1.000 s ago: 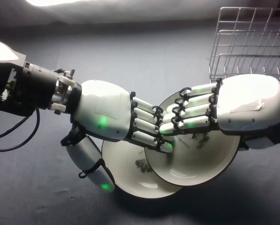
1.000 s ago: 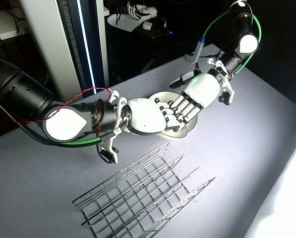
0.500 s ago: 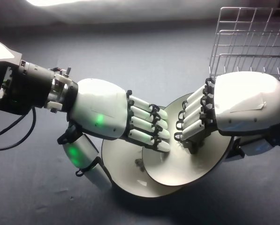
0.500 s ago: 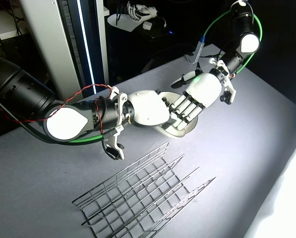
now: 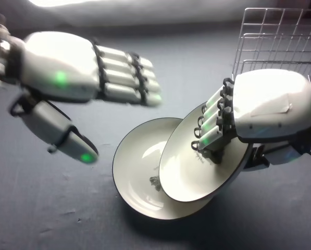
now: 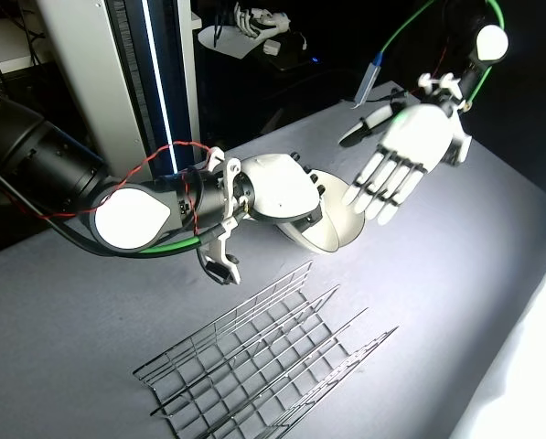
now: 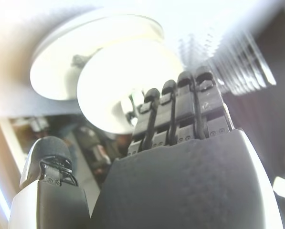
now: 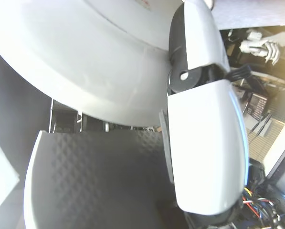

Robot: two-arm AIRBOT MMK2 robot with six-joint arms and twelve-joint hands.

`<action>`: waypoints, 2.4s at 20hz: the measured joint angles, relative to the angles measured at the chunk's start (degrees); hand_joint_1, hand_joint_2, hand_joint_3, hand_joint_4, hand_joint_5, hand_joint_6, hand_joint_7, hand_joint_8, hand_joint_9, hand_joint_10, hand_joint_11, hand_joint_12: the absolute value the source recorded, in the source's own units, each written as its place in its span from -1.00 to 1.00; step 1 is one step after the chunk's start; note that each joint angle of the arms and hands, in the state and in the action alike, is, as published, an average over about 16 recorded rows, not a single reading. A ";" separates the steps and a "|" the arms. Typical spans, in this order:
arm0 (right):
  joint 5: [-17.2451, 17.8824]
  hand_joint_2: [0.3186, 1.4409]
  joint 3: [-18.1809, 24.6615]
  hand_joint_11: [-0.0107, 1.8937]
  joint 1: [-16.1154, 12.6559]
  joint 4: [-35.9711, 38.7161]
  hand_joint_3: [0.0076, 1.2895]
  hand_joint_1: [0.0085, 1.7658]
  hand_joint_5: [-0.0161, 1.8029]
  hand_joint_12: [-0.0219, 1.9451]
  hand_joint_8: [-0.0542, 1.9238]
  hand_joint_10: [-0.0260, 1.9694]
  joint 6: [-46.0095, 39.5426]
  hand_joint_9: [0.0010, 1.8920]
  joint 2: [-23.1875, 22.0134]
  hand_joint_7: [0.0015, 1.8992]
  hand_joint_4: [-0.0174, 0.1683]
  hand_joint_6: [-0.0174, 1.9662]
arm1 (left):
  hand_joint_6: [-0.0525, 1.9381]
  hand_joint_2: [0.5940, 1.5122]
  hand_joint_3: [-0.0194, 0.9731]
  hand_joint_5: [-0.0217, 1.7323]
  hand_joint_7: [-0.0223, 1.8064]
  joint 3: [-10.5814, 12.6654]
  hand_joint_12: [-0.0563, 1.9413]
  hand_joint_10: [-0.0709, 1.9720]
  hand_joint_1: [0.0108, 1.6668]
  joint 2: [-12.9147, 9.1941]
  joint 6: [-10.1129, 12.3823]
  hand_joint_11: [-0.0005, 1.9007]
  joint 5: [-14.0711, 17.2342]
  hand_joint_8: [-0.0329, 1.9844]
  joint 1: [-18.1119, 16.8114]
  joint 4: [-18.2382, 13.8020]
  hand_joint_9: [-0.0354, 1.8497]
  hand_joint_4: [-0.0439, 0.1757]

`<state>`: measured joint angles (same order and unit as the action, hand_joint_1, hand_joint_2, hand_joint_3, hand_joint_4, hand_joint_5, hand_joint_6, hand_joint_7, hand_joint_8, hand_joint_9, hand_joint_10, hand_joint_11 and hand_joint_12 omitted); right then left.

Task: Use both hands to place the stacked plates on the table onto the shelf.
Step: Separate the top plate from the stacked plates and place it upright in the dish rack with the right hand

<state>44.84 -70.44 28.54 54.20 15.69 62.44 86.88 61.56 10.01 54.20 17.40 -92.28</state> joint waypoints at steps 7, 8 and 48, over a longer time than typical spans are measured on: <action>-2.13 0.25 3.44 -0.11 -3.90 -3.35 -0.99 0.36 -0.05 0.62 0.06 0.04 -0.27 -0.01 -2.96 -0.01 -0.52 0.12 | -0.94 0.07 -0.92 -0.95 -0.96 -1.93 -0.94 -0.92 -0.99 -8.42 1.38 -0.98 0.95 -0.98 -0.64 2.51 -0.94 -0.58; -2.48 0.25 3.99 -0.11 -4.45 -4.19 -0.99 0.36 -0.04 0.62 0.07 0.04 -0.31 0.00 -3.41 -0.01 -0.50 0.13 | -0.94 0.07 -0.92 -0.95 -0.96 -2.00 -0.94 -0.92 -0.99 -9.25 1.51 -0.98 1.12 -0.98 -0.52 2.81 -0.94 -0.58; -23.76 0.29 8.69 -0.14 -18.52 -58.01 -0.99 0.37 -0.08 0.66 0.16 0.08 -1.35 0.01 -9.97 -0.01 -0.68 0.22 | -0.94 0.06 -0.92 -0.95 -0.96 0.85 -0.94 -0.92 -1.00 -10.12 -1.15 -0.98 1.80 -0.98 1.17 4.38 -0.95 -0.58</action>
<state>21.08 -61.75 10.02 -3.82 14.34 52.47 87.73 51.44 8.85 56.00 18.57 -87.90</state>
